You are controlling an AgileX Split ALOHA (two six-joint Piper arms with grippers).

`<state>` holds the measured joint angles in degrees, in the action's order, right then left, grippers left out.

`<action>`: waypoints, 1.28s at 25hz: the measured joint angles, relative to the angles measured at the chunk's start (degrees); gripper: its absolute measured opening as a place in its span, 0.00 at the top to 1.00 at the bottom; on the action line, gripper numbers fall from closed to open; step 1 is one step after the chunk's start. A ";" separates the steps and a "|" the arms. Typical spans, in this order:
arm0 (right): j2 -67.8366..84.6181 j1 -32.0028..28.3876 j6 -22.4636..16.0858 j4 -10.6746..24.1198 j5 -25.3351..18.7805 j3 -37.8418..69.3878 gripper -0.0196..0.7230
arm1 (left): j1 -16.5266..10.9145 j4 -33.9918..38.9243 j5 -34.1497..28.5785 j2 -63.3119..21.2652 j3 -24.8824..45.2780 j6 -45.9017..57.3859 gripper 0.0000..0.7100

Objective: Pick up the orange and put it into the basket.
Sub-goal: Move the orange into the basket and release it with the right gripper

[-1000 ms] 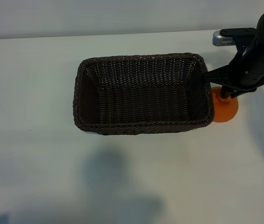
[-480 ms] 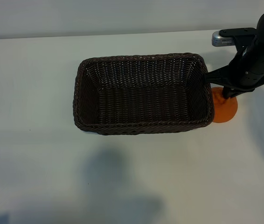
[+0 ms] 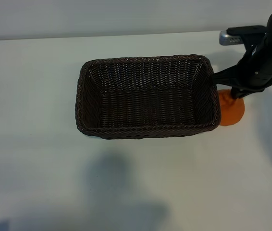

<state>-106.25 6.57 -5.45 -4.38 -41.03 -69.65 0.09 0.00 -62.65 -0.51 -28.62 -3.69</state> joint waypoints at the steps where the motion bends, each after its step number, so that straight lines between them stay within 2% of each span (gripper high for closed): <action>1: 0.34 0.00 0.00 0.59 -0.48 -0.22 0.91 | 0.00 0.00 0.00 0.00 0.00 0.00 0.20; 10: 0.78 0.00 0.00 3.59 -8.61 -7.67 0.91 | 0.00 0.00 0.00 0.00 0.00 0.00 0.20; 26: 0.78 0.00 0.00 5.60 -13.72 -14.95 0.91 | 0.00 0.00 0.00 0.00 0.00 0.06 0.20; 32: 0.78 0.00 0.00 5.59 -17.44 -19.12 0.91 | 0.00 0.00 0.00 0.00 0.00 0.06 0.20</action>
<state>-105.47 6.57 -5.45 1.21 -58.47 -88.77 0.09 0.00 -62.65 -0.51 -28.62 -3.63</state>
